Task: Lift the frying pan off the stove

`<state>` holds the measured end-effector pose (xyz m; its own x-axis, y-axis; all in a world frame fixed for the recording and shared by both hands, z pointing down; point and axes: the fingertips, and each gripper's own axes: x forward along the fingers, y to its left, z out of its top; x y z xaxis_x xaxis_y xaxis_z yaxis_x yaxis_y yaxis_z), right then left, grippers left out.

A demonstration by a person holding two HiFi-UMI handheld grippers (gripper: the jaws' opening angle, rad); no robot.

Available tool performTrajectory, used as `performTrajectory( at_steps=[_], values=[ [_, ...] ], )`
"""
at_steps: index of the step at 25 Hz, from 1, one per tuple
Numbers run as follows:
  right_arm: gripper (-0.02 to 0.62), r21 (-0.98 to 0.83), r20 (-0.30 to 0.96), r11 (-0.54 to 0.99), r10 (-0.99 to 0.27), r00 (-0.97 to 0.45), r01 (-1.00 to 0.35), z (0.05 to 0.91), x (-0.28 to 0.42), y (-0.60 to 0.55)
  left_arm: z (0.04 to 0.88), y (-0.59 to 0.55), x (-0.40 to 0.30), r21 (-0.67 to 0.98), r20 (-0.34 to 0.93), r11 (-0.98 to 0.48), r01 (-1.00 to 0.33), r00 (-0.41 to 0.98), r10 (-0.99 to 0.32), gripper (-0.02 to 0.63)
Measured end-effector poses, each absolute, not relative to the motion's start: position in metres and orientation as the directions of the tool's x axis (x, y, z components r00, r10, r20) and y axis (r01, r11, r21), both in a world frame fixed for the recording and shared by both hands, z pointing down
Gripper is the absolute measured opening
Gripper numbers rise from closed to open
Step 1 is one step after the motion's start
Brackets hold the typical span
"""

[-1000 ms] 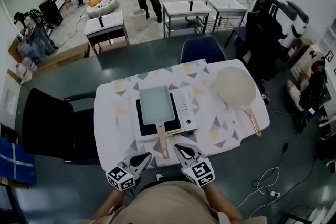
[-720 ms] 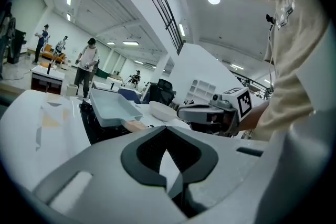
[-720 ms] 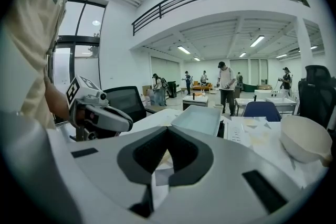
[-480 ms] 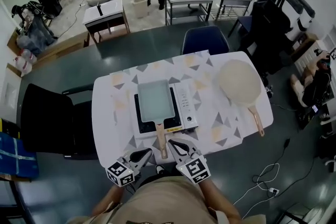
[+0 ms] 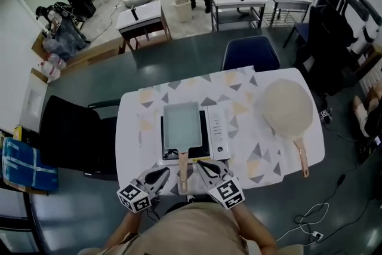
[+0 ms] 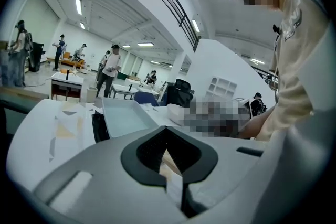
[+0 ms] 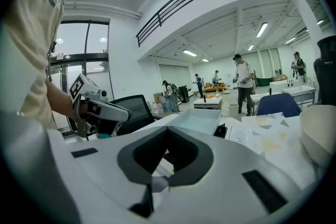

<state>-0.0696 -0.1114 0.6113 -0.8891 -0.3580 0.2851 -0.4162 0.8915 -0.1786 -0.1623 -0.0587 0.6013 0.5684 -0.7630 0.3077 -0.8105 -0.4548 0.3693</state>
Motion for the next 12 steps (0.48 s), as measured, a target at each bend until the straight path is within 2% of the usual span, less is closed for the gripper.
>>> performTrajectory(
  at_steps=[5,12],
  values=[
    [0.003,-0.186,0.3,0.912,-0.301,-0.905,-0.365,0.622,-0.058,-0.119,0.599,-0.068,-0.177,0.356,0.313,-0.327,-0.875,0.442,-0.841,0.0],
    [0.003,-0.18,0.319,0.923,-0.272,-0.908,-0.34,0.623,-0.056,-0.121,0.612,-0.058,-0.192,0.42,0.332,-0.266,-0.868,0.419,-0.845,0.0]
  ],
)
